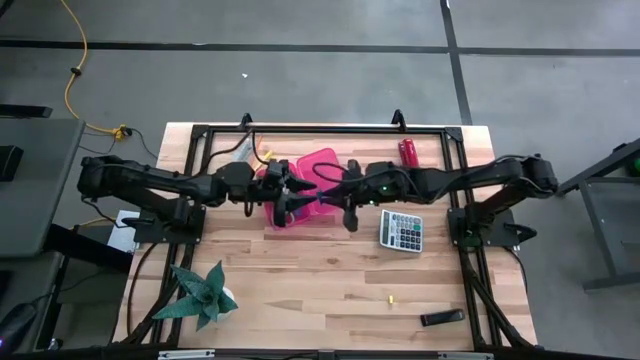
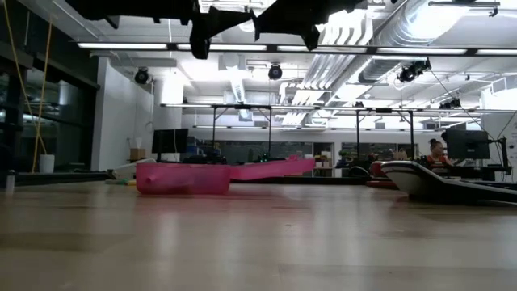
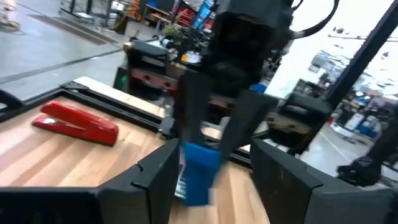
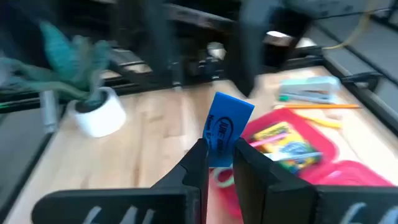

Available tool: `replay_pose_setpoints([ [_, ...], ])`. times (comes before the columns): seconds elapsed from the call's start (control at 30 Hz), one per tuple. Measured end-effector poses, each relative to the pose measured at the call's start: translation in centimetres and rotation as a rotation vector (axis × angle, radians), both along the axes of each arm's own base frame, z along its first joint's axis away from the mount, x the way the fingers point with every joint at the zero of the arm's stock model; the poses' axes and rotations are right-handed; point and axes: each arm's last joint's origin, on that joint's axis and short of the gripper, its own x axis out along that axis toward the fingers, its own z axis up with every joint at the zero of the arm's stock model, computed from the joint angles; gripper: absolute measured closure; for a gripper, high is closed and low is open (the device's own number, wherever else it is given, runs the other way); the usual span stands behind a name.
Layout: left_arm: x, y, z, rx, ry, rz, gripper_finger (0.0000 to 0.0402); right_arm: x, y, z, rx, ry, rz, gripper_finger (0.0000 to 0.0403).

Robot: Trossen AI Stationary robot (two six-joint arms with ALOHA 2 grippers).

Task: Pack school essentials
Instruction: Put the blue eraser into the pink pencil box, then put the yellow eraser into the pink pencil box

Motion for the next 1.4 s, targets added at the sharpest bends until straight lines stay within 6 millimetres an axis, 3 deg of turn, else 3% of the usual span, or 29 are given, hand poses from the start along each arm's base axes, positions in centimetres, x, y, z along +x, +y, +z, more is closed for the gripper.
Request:
replay_pose_setpoints([
  [0.23,0.1,0.2,-0.4,-0.046,0.019,0.097,0.0216,0.3,-0.3,1.1,-0.043,-0.039,-0.098,0.0363],
  [0.47,0.8,0.5,-0.7,-0.052,0.031,0.18,0.0216,0.3,-0.4,0.9,-0.048,-0.025,-0.108,0.0363],
  [0.67,2.6,0.8,-0.4,-0.028,0.044,0.193,0.022,1.0,-0.4,-0.2,-0.05,0.009,-0.107,0.0363],
  [0.87,3.0,0.8,-0.7,-0.037,0.083,0.196,0.0269,1.0,-0.4,-0.4,-0.051,0.024,-0.106,0.0363],
  [1.07,1.6,0.7,0.0,-0.026,0.138,0.202,0.0324,0.8,-0.7,-0.2,-0.07,0.014,-0.155,0.0363],
  [1.4,0.9,0.6,0.8,0.004,0.136,0.219,0.0355,0.8,-0.8,0.1,-0.088,-0.011,-0.169,0.0365],
])
